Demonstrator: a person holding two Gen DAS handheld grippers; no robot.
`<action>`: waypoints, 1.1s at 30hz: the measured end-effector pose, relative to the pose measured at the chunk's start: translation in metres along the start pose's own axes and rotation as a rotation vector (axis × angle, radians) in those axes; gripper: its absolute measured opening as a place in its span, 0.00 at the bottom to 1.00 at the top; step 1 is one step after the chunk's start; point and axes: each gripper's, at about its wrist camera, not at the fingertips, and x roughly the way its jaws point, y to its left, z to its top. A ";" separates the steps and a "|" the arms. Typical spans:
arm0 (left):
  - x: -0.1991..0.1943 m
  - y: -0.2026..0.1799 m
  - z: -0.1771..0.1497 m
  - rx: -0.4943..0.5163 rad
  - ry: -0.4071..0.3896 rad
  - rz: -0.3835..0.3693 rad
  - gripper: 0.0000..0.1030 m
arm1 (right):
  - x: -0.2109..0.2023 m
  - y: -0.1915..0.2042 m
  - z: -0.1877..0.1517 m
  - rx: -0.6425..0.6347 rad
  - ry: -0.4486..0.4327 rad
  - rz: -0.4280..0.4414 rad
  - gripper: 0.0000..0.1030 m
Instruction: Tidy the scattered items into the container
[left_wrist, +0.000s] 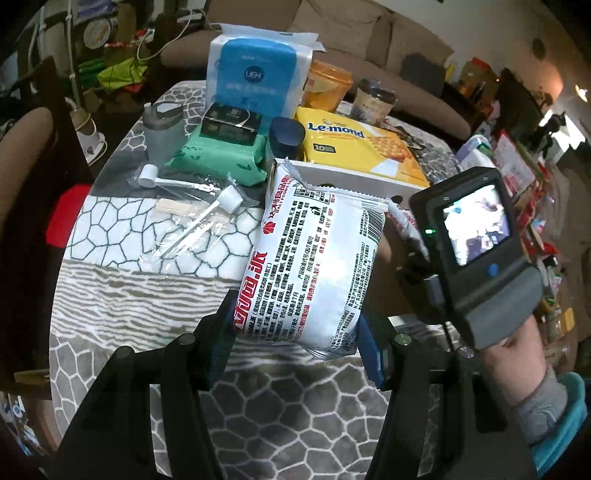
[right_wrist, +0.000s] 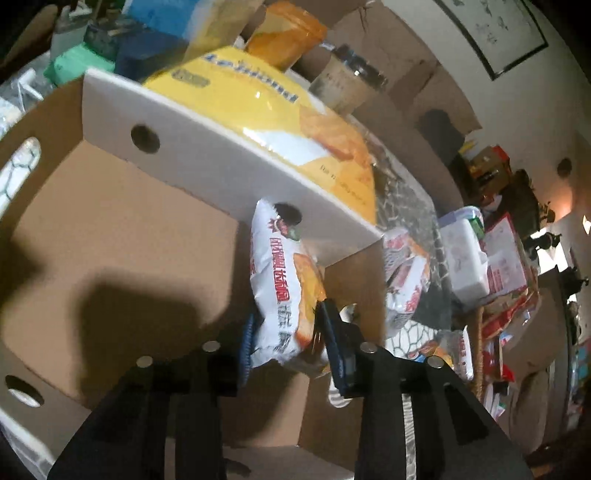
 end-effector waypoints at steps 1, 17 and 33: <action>-0.001 0.000 -0.001 0.001 0.000 -0.001 0.54 | -0.002 -0.001 -0.002 0.009 -0.008 0.009 0.47; 0.004 -0.017 0.006 0.005 0.026 -0.026 0.54 | -0.040 -0.131 -0.020 0.538 -0.097 0.693 0.71; 0.016 -0.076 0.010 -0.059 -0.011 -0.284 0.54 | -0.051 -0.134 -0.030 0.621 -0.024 1.293 0.69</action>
